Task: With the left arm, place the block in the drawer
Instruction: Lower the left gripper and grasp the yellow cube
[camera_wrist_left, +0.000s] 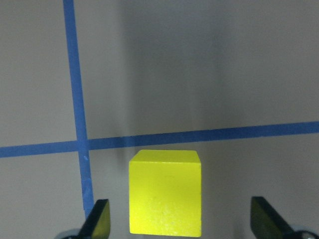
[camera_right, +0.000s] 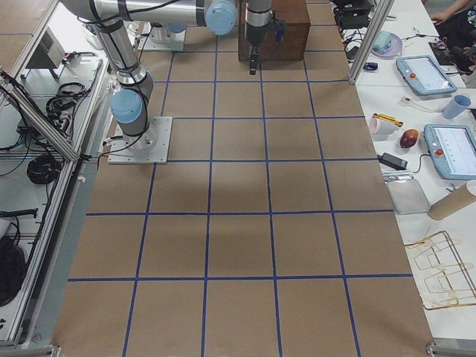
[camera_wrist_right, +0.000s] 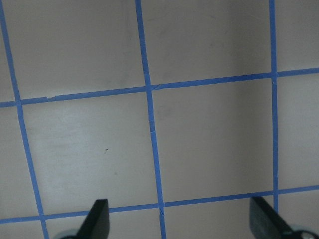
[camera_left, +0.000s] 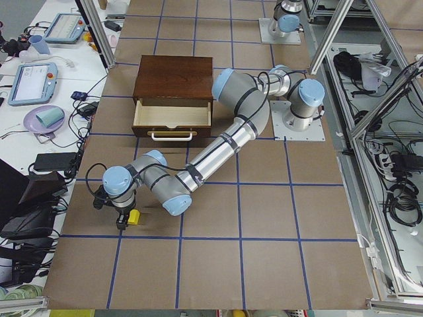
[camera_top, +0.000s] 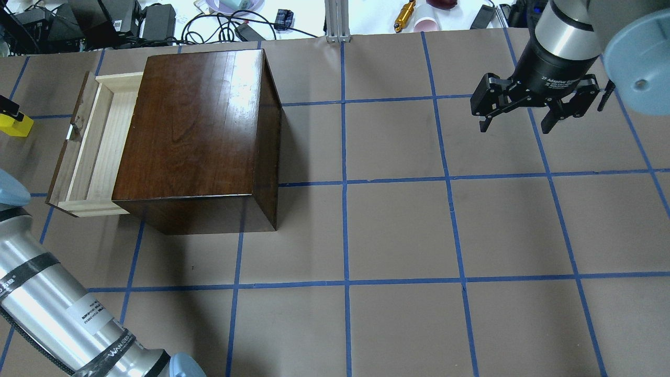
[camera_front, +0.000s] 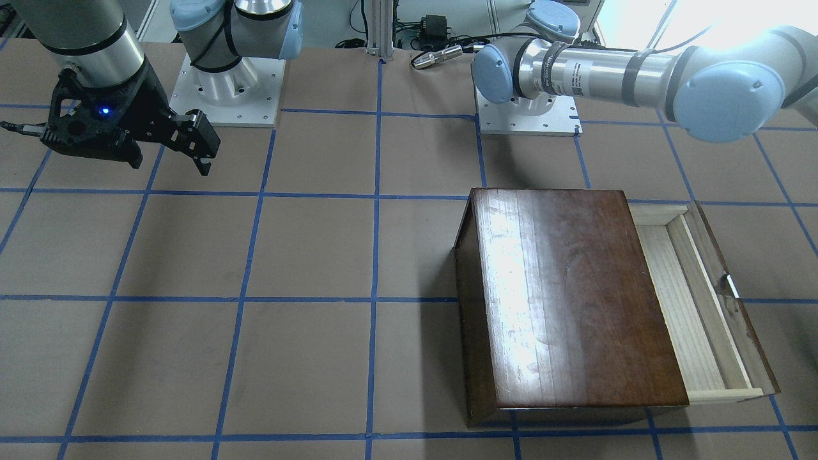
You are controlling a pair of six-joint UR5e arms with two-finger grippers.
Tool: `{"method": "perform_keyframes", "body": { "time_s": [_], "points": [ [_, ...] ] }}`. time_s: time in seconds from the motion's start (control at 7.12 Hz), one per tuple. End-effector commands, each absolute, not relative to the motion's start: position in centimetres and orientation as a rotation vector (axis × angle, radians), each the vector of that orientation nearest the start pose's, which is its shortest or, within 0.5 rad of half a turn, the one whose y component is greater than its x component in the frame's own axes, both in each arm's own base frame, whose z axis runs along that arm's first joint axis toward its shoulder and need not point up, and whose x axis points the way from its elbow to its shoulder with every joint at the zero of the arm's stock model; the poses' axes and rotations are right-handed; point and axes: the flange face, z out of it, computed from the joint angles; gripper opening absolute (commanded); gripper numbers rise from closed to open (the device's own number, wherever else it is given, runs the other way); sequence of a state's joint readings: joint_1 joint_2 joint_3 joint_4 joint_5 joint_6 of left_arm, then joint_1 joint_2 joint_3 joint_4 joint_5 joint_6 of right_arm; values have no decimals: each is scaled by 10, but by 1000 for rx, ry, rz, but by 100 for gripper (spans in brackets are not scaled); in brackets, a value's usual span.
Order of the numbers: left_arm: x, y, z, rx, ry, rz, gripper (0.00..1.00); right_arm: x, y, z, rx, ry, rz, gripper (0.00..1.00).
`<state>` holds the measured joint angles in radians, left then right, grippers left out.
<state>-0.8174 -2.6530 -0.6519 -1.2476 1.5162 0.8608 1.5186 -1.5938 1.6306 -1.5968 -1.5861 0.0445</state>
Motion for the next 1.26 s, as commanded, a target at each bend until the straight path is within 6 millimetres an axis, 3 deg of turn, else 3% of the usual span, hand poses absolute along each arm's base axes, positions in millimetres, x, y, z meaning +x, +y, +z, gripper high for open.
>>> {"method": "perform_keyframes", "body": {
  "time_s": [0.0, 0.42, 0.7, 0.84, 1.12],
  "points": [
    [498, -737, 208, 214, 3063, -274, 100, 107, -487, 472, 152, 3153, 17, 100],
    [498, -737, 197, 230, 3072, -261, 100, 107, -487, 472, 152, 3153, 17, 100],
    [498, -737, 194, 241, 3072, -256, 92, 107, -487, 472, 152, 3153, 17, 100],
    [498, -737, 194, 244, 3071, -256, 84, 107, -487, 472, 152, 3153, 17, 100],
    [498, -737, 194, 260, 3068, -254, 56, 107, -487, 472, 152, 3153, 17, 100]
  ]
}}
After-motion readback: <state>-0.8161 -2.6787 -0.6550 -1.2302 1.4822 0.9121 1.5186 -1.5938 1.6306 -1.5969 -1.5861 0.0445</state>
